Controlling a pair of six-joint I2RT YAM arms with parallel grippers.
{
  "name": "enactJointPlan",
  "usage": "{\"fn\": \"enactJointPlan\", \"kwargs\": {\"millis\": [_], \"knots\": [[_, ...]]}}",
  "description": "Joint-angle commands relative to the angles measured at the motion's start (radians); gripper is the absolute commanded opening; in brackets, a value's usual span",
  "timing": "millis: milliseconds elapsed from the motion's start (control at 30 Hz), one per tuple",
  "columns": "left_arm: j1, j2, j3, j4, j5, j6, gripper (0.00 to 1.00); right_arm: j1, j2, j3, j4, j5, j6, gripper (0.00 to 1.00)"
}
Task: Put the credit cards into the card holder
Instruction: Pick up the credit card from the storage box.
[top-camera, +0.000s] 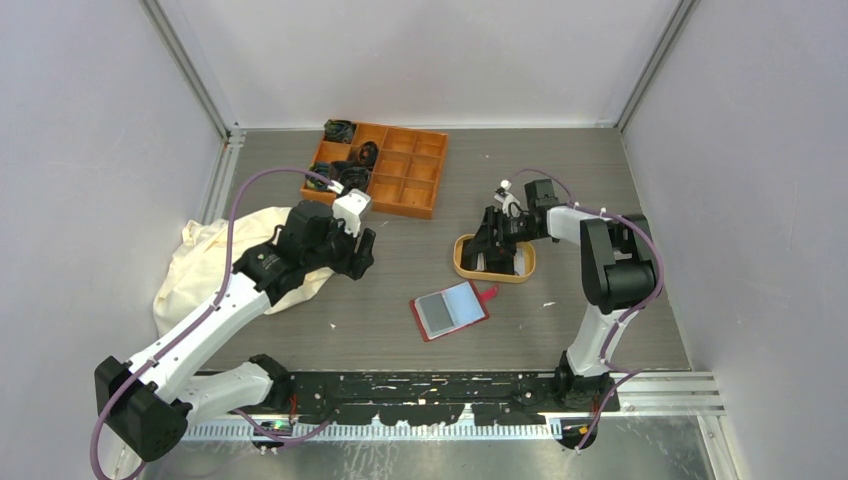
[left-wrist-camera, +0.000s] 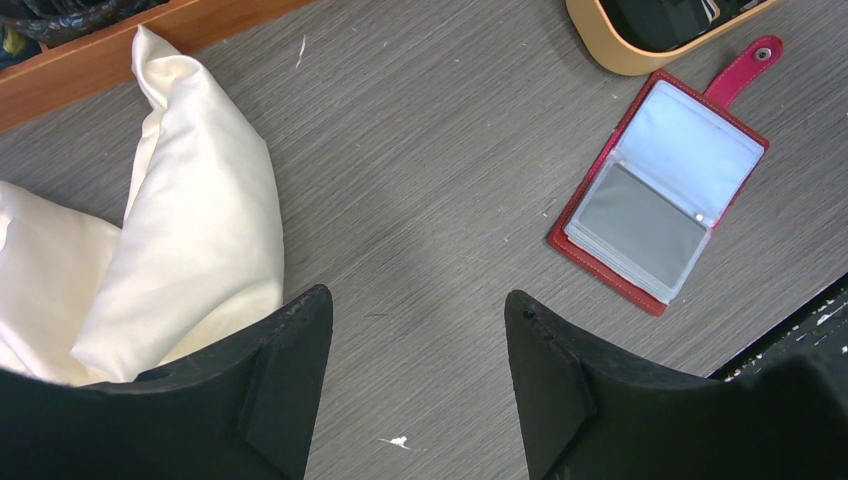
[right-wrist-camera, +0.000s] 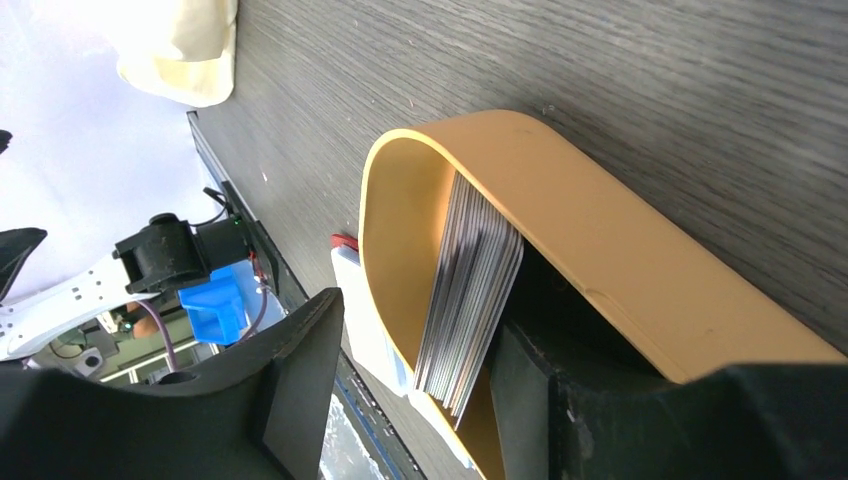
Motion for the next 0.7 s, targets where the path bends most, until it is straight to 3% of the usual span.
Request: {"fn": "enactJointPlan", "kwargs": {"millis": [0,433,667], "knots": [[0.001,-0.015,0.028,0.011,0.003,0.019,0.64,-0.014,-0.025,0.027,0.001,-0.06,0.001,0.58],[0.001,-0.017,0.026,0.011,-0.001,0.021,0.64,-0.088,-0.096,0.006,0.013,-0.087,0.032,0.55],[0.001,-0.015,0.027,0.01,0.0,0.021,0.64,-0.107,-0.077,0.02,-0.047,-0.005,0.011,0.44]]}}
